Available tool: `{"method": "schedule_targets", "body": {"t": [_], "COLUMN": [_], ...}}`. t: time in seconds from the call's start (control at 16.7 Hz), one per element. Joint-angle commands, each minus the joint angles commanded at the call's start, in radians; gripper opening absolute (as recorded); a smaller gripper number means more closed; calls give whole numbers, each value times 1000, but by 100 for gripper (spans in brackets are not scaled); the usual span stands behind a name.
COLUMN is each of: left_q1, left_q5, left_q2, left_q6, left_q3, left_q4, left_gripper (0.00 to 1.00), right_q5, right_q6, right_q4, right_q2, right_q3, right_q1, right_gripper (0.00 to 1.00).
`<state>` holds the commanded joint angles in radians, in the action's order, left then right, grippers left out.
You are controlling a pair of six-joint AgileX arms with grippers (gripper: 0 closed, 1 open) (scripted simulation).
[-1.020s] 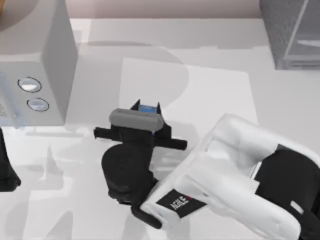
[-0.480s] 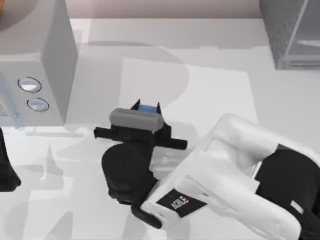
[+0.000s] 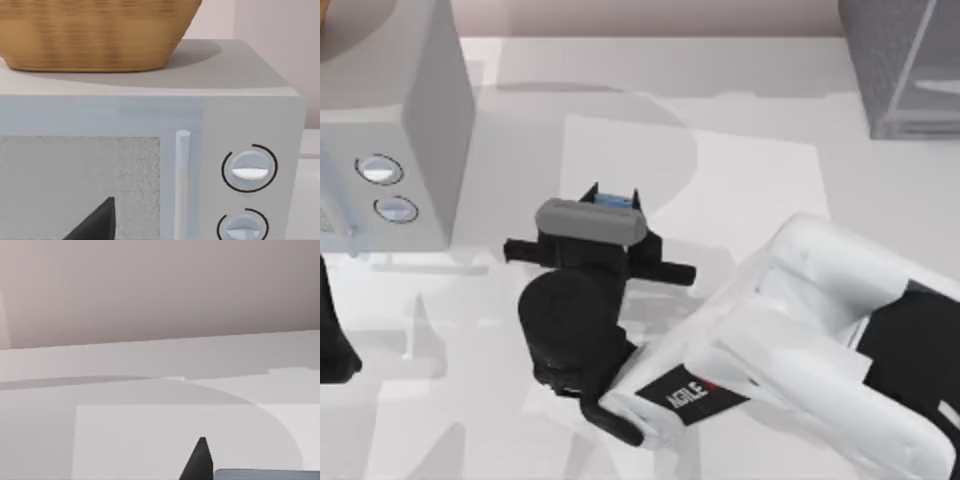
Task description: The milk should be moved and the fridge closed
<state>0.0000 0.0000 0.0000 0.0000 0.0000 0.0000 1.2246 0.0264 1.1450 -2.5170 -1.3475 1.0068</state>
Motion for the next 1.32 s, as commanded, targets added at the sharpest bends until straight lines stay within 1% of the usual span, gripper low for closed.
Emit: {"method": "schedule_targets", "body": {"t": [0.36, 0.48, 0.6, 0.78, 0.9, 1.14, 1.26, 1.32], "left_q1": [0, 0, 0, 0, 0, 0, 0, 0], "left_q5": [0, 0, 0, 0, 0, 0, 0, 0], "left_q2": [0, 0, 0, 0, 0, 0, 0, 0], "left_q6": [0, 0, 0, 0, 0, 0, 0, 0], "left_q3": [0, 0, 0, 0, 0, 0, 0, 0], "left_q4": [0, 0, 0, 0, 0, 0, 0, 0], "left_gripper": [100, 100, 100, 100, 100, 100, 100, 100], "right_q5": [-2, -34, -107, -289, -452, -810, -966, -1029], "right_q6": [2, 2, 2, 0, -2, -5, -7, -8], "right_q4": [-13, -13, -12, -13, -15, -20, -24, -26], "right_q2": [19, 49, 115, 263, 388, 667, 799, 858], "right_q3": [3, 33, 98, 244, 365, 629, 752, 807], "right_q1": [-1, -32, -98, -252, -379, -655, -783, -840], "right_gripper": [0, 0, 0, 0, 0, 0, 0, 0]}}
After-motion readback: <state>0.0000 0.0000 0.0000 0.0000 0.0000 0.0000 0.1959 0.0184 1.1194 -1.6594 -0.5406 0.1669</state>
